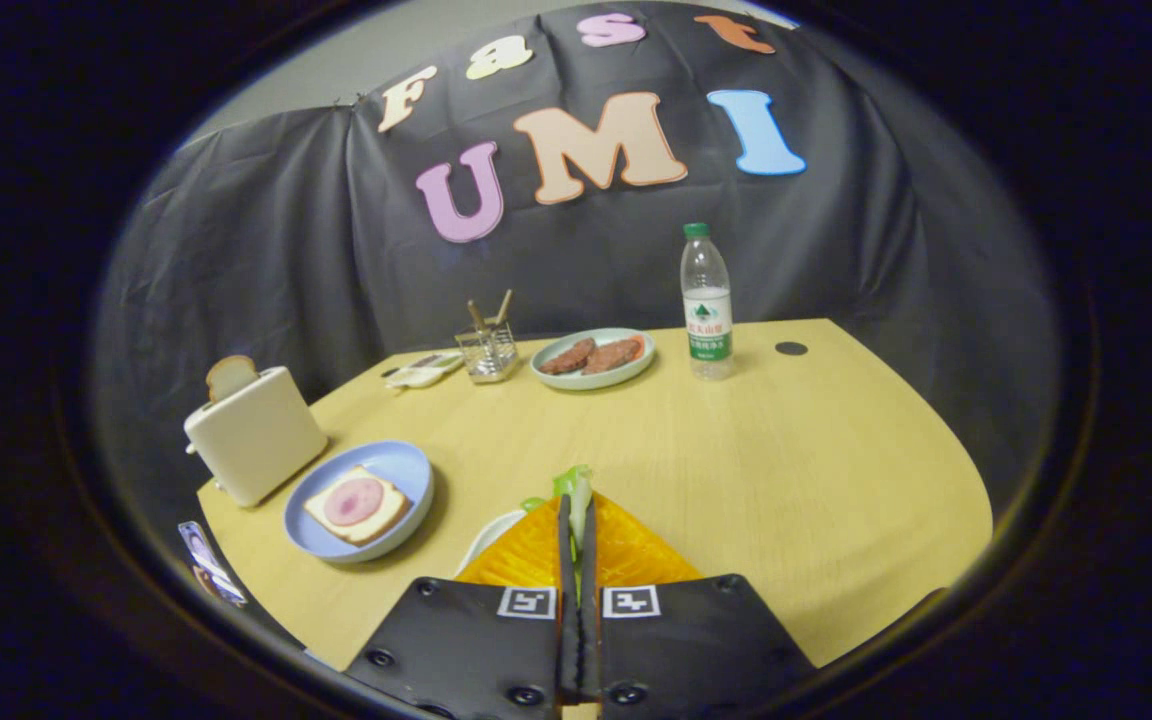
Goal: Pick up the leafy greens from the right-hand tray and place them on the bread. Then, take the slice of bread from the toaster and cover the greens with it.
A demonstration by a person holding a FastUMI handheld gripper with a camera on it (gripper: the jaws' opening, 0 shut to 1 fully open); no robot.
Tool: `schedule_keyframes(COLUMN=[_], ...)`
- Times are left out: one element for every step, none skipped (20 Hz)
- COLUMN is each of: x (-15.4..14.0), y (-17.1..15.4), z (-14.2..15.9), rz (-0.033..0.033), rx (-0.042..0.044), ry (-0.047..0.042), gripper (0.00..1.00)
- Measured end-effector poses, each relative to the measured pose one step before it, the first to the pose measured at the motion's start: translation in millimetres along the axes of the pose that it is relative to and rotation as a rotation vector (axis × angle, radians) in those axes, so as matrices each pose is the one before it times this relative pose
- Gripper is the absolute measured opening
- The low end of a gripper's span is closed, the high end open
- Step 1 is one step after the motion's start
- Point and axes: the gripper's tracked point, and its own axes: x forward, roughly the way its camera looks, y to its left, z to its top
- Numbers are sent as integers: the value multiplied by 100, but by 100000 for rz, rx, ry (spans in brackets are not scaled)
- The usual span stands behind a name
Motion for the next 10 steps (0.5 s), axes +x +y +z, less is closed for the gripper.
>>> schedule_keyframes(x=[-172, -94, -22, 76, 132, 159, 204, 109, 395, 279], y=[1247, 1339, 1330, 947, 958, 1265, 1322, 1016, 672, 732], z=[848, 709, 693, 650, 542, 302, 398, 461, 243, -176], rz=[3213, 3451, 3017, 2057, 1830, 2556, 2640, 1582, -87, 457], rx=[1977, 2038, 1311, 517, 643, 937, 1103, 783, 358, 4], ry=[-2365, -2327, -2372, -2188, -1468, -1018, -1017, -1305, -753, -248], gripper=[3, 3, 3, 3, 3, 3, 3, 3, 3, 3])
